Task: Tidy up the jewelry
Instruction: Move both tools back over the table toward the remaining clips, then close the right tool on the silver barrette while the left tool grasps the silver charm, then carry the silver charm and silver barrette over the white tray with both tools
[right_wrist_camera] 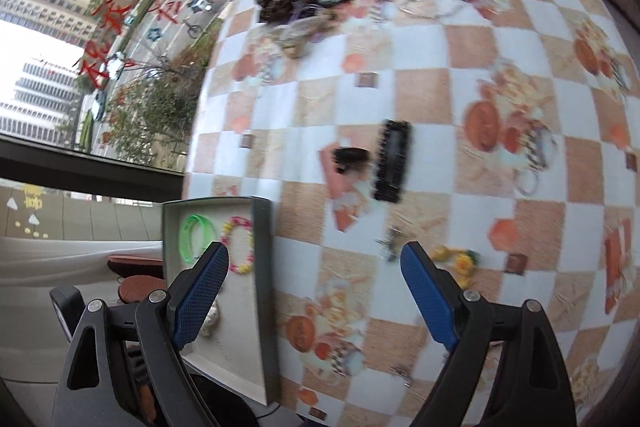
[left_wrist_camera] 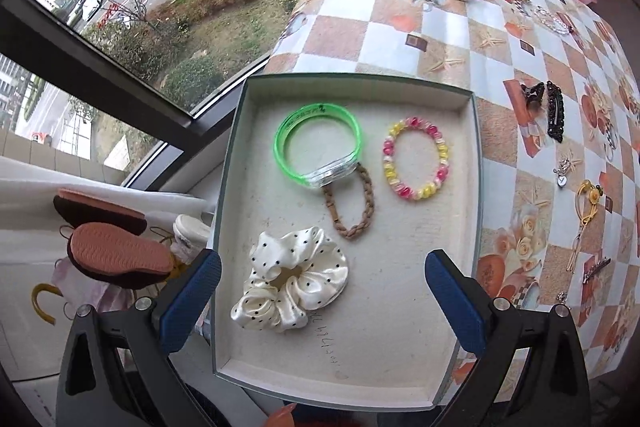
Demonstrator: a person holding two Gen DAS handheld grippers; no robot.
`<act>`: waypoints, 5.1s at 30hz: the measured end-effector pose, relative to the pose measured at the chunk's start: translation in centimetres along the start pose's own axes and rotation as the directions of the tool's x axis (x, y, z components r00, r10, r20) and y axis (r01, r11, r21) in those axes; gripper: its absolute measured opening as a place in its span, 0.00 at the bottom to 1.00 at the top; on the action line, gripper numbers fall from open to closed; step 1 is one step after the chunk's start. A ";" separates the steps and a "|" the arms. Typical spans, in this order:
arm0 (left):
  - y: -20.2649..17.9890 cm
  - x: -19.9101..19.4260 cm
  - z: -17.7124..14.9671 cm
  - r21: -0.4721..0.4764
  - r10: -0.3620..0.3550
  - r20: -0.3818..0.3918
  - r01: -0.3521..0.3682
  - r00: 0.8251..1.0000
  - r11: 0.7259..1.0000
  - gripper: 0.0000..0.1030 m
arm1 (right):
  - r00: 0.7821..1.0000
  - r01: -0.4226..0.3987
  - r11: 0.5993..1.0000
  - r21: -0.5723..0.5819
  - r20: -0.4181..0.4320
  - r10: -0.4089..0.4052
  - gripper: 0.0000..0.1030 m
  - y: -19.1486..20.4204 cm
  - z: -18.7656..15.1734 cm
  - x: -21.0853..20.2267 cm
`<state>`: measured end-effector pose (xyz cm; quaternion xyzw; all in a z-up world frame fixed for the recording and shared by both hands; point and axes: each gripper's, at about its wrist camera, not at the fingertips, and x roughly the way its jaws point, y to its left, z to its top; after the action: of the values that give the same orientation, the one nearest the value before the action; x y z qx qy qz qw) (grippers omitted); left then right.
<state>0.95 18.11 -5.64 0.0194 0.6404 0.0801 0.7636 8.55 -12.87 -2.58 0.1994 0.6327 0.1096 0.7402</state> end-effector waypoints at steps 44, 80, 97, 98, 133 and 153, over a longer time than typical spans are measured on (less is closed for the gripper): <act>-22.7 5.0 5.1 0.414 -0.156 -0.088 0.179 0.984 0.893 0.88 | 0.946 0.259 0.959 0.112 -0.229 -0.228 0.87 -13.3 -8.0 3.6; -24.1 3.8 2.9 0.328 -0.334 -0.150 0.365 0.931 0.871 0.13 | 0.978 0.203 0.924 0.323 -0.122 -0.172 0.14 -15.8 -9.9 1.5; -15.9 -0.6 2.3 0.256 -0.377 -0.068 0.381 0.924 0.888 0.13 | 0.986 0.165 0.952 0.259 -0.072 -0.151 0.14 -12.3 -8.2 -0.8; -15.3 -0.7 2.1 0.249 -0.374 -0.061 0.377 0.926 0.892 0.13 | 0.987 0.161 0.956 0.246 -0.069 -0.148 0.14 -11.7 -7.9 -0.8; 2.5 1.5 -5.0 -0.131 -0.302 -0.009 0.299 0.953 0.945 0.13 | 0.983 0.029 0.969 -0.246 -0.171 -0.073 0.14 10.7 -4.5 6.4; 4.8 6.3 -6.9 -0.196 -0.254 -0.078 0.235 0.964 0.952 0.13 | 0.959 0.023 0.941 -0.338 -0.259 -0.116 0.14 15.2 -3.7 12.6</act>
<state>-5.23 23.29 -12.40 -0.1353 0.6658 0.0447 0.7324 8.52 6.56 -7.66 0.0322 0.7084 0.2146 0.6716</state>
